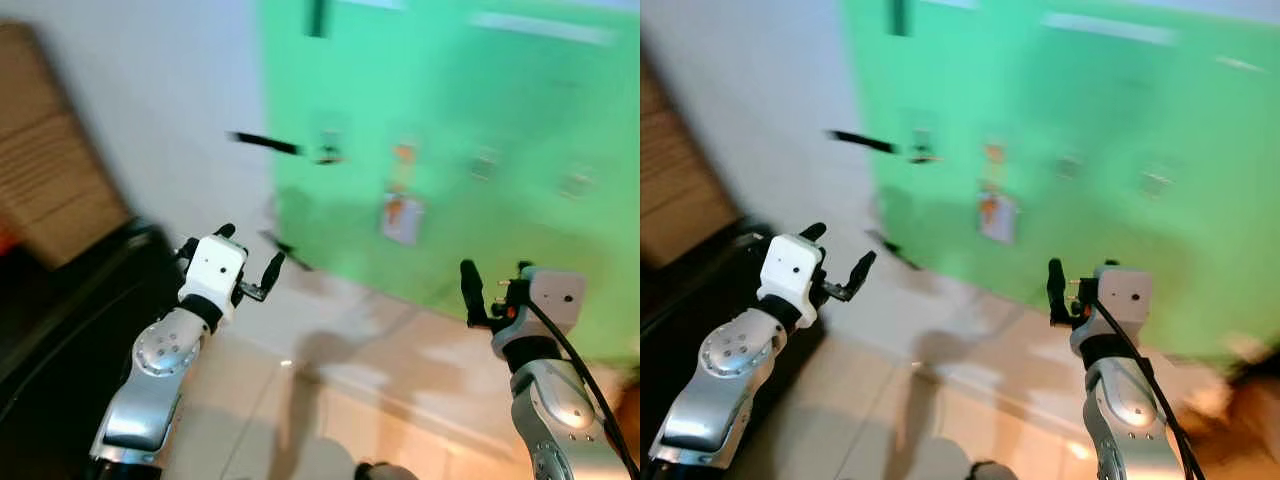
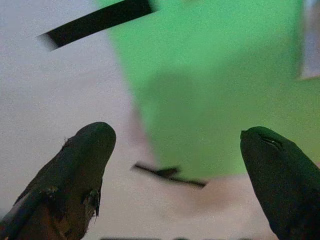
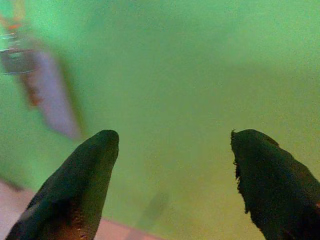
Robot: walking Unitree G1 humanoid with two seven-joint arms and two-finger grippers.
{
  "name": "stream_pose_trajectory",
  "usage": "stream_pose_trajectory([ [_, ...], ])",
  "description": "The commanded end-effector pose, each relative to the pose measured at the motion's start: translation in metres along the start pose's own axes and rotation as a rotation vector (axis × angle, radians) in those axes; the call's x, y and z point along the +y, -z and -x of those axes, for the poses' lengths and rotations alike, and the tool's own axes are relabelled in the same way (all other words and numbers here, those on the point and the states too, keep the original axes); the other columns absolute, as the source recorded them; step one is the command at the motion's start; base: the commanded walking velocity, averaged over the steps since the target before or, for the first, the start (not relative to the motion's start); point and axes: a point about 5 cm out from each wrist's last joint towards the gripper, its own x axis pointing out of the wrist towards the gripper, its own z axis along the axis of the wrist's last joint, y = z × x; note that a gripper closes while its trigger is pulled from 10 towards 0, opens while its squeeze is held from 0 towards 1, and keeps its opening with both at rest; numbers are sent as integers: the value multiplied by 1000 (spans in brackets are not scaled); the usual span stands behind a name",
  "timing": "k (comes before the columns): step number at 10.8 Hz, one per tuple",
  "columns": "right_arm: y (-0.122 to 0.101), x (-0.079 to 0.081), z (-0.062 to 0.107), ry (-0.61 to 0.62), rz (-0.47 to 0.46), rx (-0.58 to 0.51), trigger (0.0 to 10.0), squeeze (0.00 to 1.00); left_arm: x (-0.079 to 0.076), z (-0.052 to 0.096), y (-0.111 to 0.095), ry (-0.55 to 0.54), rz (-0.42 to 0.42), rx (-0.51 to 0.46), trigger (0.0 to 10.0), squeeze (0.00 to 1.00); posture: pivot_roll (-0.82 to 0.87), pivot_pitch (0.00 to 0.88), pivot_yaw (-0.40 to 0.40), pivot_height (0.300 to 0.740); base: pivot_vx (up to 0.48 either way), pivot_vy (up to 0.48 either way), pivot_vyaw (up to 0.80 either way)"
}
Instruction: Hang keys on a hook
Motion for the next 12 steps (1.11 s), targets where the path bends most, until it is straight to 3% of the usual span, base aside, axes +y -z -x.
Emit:
stream_pose_trajectory([
  [1, -1, 5, -1, -21, -6, -11, 10000, 1000, 2, -1, 0, -17, -11, 4, 10000, 216, -19, 0, 31, 740, 0, 0, -800],
  [3, 2, 12, 0, -51, -39, 24, 10000, 1000, 0, 0, 2, -36, 5, 4, 10000, 216, -18, 0, 30, 740, 0, 0, -606],
  [6, 6, 17, 0, -95, -116, 46, 10000, 1000, 0, 1, 2, -56, 0, -2, 10000, 216, -7, 0, 25, 740, 0, 0, 0],
  [7, 8, 20, 1, -140, -75, 56, 10000, 1000, 0, 2, 3, -50, -6, -3, 10000, 220, -5, 0, 27, 740, 0, 0, 0],
  [10, 5, 22, 0, -165, -13, 25, 10000, 1000, -1, 3, 4, -48, -4, 0, 10000, 216, -3, 0, 27, 740, 0, 0, 800],
  [12, 0, 23, 0, -184, -19, -3, 10000, 1000, -2, 3, 3, -49, -8, -2, 10000, 212, -4, 0, 30, 740, 0, 0, 800],
])
